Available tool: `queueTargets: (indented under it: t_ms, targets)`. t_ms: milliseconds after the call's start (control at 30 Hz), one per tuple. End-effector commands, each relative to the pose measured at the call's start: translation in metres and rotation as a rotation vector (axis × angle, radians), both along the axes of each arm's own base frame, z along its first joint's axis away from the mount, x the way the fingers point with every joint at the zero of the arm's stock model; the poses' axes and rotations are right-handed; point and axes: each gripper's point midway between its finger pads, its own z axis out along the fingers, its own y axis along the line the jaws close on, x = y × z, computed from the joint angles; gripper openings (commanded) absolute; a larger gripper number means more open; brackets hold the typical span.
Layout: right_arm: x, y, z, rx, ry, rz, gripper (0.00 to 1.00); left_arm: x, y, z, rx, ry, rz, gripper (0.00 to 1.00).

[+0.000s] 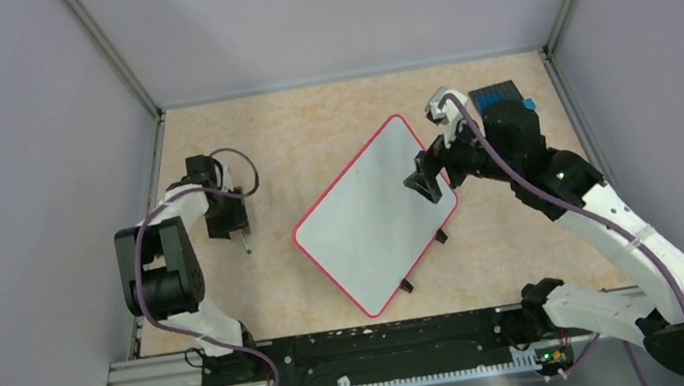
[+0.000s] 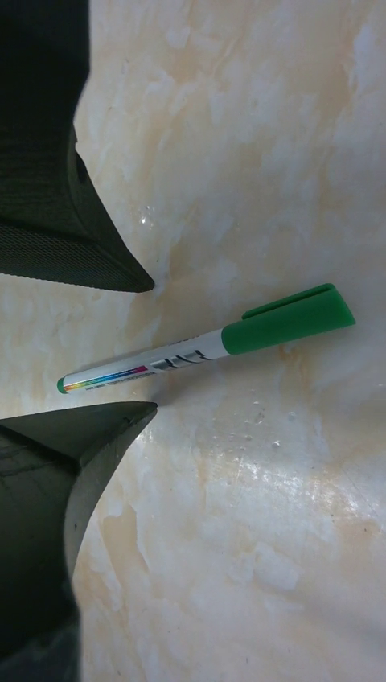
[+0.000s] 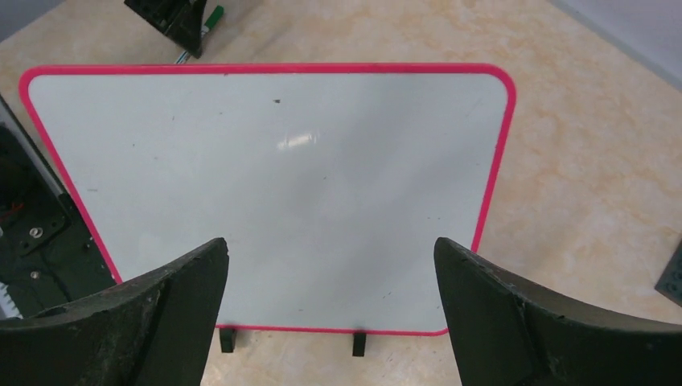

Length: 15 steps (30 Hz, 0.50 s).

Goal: Write a sentence on the whiteboard
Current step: Pick up the whiteboard marker from the center of the board.

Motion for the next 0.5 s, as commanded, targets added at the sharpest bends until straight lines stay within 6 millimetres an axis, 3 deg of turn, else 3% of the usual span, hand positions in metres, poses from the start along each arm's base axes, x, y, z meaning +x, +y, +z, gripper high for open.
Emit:
queueTargets:
  t_ms: [0, 200, 300, 367, 467]
  targets:
    - [0.016, -0.004, 0.042, 0.049, -0.085, -0.093, 0.98, 0.011, 0.001, -0.003, 0.022, -0.027, 0.025, 0.56]
    - [0.023, 0.008, 0.056, 0.045, -0.125, -0.032, 0.98, 0.017, -0.001, -0.011, 0.03, -0.01, 0.024, 0.42]
    - [0.027, 0.017, 0.061, 0.068, -0.121, -0.011, 0.98, 0.019, -0.003, -0.014, 0.017, 0.008, 0.03, 0.3]
    - [0.03, 0.024, 0.066, 0.086, -0.116, 0.003, 0.98, 0.024, -0.005, -0.012, -0.001, 0.001, 0.03, 0.2]
    - [0.031, 0.034, 0.079, 0.133, -0.105, 0.029, 0.98, 0.035, -0.008, 0.002, -0.042, -0.036, 0.047, 0.16]
